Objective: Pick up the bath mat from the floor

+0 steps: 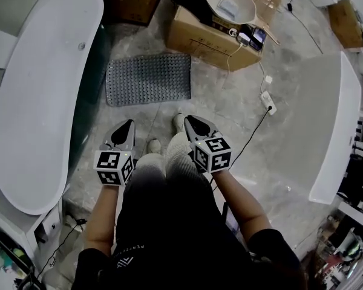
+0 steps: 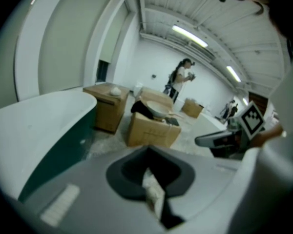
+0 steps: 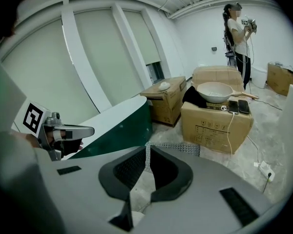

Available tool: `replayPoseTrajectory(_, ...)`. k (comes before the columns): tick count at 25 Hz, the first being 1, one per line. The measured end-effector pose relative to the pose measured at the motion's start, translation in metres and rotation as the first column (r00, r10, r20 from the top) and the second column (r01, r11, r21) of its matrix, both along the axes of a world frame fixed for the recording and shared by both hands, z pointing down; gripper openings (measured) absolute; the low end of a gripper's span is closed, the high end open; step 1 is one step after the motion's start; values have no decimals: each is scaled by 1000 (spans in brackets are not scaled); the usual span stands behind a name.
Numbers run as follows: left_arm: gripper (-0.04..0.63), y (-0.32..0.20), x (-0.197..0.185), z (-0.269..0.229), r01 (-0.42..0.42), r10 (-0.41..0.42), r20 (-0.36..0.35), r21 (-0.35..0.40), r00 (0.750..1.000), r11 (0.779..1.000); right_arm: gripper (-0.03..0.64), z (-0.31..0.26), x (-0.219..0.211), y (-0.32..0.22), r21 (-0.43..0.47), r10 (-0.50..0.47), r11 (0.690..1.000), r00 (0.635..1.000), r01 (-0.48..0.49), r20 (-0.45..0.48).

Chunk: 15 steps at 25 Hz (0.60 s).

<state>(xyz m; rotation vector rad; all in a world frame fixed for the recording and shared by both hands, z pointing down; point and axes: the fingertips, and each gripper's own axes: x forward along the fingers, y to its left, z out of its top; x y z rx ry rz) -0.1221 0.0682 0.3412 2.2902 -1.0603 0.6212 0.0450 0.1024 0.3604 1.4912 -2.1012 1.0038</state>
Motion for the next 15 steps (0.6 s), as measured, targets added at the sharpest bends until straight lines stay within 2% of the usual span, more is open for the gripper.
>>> replayPoseTrajectory(8, 8, -32, 40, 31, 25, -24, 20, -52, 1000, 998, 61, 41, 25, -45, -67, -69, 995, 998, 69, 7)
replayPoseTrajectory(15, 8, -60, 58, 88, 16, -8, 79, -109, 997, 994, 105, 98, 46, -76, -120, -149, 982, 989, 144, -27)
